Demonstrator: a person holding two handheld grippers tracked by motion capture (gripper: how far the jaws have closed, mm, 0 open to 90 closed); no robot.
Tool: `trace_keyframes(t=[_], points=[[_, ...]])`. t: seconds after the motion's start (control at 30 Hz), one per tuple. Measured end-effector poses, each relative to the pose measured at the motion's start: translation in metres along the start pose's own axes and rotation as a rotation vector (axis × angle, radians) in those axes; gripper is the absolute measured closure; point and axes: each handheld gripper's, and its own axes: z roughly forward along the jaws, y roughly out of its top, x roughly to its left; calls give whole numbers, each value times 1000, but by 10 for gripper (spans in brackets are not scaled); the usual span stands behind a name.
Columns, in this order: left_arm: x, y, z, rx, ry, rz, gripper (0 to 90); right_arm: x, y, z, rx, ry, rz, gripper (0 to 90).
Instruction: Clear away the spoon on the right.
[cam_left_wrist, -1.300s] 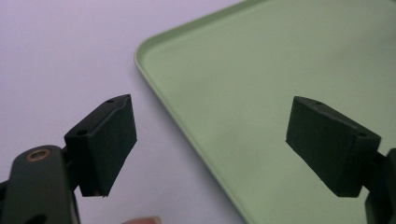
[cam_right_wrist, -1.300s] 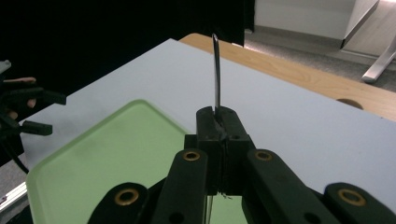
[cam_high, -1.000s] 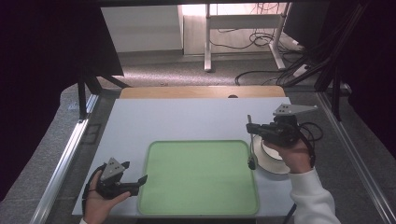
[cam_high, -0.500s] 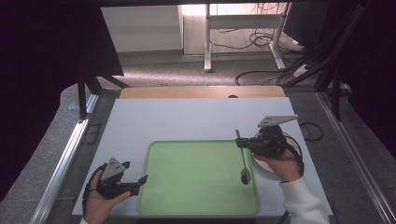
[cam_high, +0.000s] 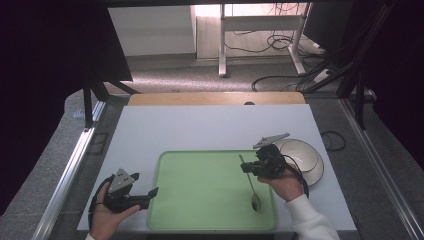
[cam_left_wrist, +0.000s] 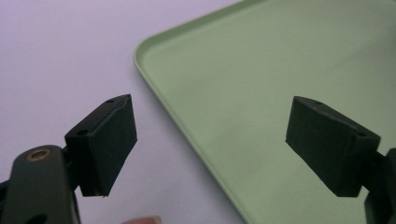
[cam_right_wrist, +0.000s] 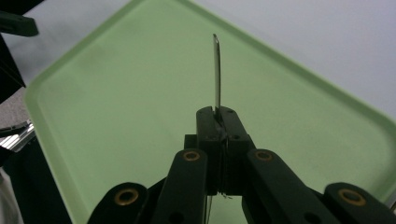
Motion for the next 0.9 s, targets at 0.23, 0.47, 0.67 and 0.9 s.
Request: trace_keyframes(t=[0.23, 0.47, 0.67, 0.9], points=[[-1, 0, 3, 8, -5, 5, 160, -7, -4, 28, 71, -55, 47, 881], [1, -1, 3, 10, -6, 6, 160, -12, -6, 52, 140, -107, 69, 871], [0, -1, 4, 16, -10, 14, 160, -14, -8, 59, 160, -147, 81, 866], [0, -1, 4, 17, -9, 15, 161, -17, -10, 61, 174, -171, 94, 855]])
